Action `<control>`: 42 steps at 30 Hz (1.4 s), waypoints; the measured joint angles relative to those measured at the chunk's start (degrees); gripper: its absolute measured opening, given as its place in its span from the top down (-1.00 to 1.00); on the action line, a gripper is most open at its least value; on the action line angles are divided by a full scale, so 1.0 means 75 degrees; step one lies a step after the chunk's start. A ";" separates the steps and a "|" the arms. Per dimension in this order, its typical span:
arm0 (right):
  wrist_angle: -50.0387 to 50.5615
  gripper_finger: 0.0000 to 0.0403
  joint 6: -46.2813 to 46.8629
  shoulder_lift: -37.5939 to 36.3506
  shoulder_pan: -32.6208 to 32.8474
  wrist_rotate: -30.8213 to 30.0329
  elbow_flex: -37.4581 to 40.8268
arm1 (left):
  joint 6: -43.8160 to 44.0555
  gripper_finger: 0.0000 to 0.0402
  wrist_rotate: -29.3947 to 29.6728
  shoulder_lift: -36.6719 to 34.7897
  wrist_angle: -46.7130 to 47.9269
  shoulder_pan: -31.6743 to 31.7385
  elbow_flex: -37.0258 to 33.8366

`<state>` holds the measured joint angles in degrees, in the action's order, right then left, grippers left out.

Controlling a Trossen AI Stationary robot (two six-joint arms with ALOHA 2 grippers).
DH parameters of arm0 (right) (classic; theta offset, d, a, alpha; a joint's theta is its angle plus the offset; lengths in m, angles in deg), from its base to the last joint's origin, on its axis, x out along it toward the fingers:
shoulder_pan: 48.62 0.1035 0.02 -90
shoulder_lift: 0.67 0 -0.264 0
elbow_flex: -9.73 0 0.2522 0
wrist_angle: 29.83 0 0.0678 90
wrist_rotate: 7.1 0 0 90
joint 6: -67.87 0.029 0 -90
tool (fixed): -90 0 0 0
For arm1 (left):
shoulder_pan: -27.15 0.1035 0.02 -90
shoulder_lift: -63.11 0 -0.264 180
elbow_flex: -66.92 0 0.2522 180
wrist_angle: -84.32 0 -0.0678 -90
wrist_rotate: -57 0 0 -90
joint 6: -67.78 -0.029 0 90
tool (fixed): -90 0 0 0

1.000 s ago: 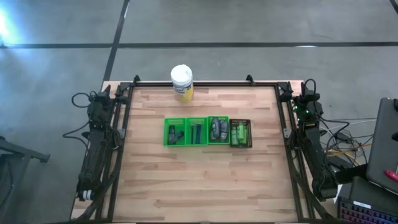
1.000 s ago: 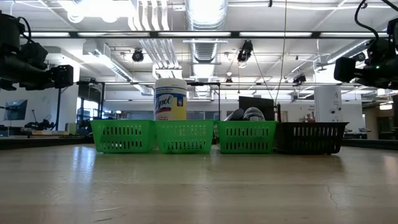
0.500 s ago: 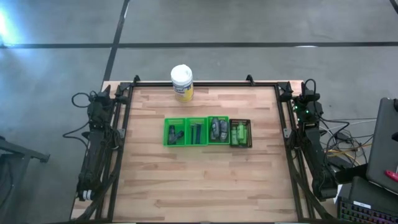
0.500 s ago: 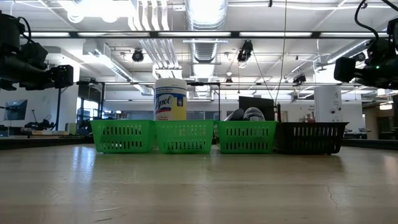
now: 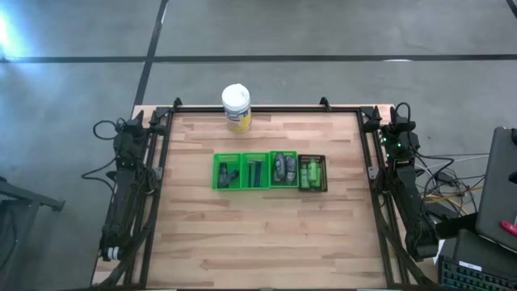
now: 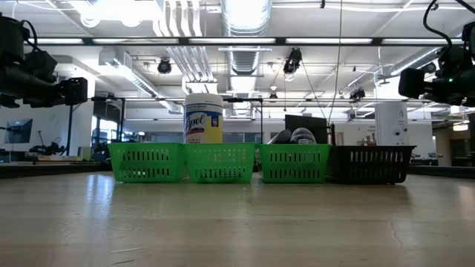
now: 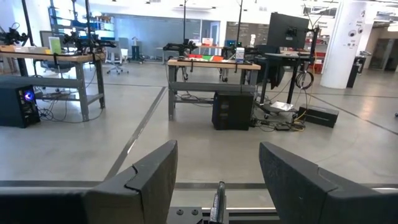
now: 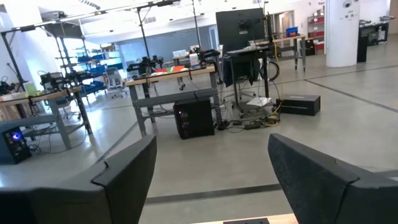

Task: Pick & Place Travel size toiletries
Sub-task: Return to Home Position

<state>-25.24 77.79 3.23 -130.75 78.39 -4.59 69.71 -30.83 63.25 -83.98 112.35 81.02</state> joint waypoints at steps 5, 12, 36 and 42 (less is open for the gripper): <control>0.0000 -0.42 0.0000 0.0000 -0.0001 0.0001 0.0000 | 0.0001 -0.15 0.0000 0.0000 0.0000 -0.0001 0.0000; 0.0000 -0.32 0.0001 0.0000 -0.0001 -0.0001 0.0000 | 0.0000 -0.15 0.0000 0.0000 0.0000 0.0000 0.0000; 0.0000 -0.10 0.0001 0.0000 -0.0001 -0.0001 0.0000 | 0.0000 -0.15 0.0000 0.0000 0.0001 0.0002 0.0000; 0.0000 -0.19 0.0000 0.0000 -0.0002 0.0002 0.0000 | 0.0000 -0.15 0.0000 0.0000 0.0000 0.0002 0.0000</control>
<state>-25.24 77.79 3.23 -130.76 78.41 -4.59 69.71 -30.83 63.25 -83.98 112.36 81.02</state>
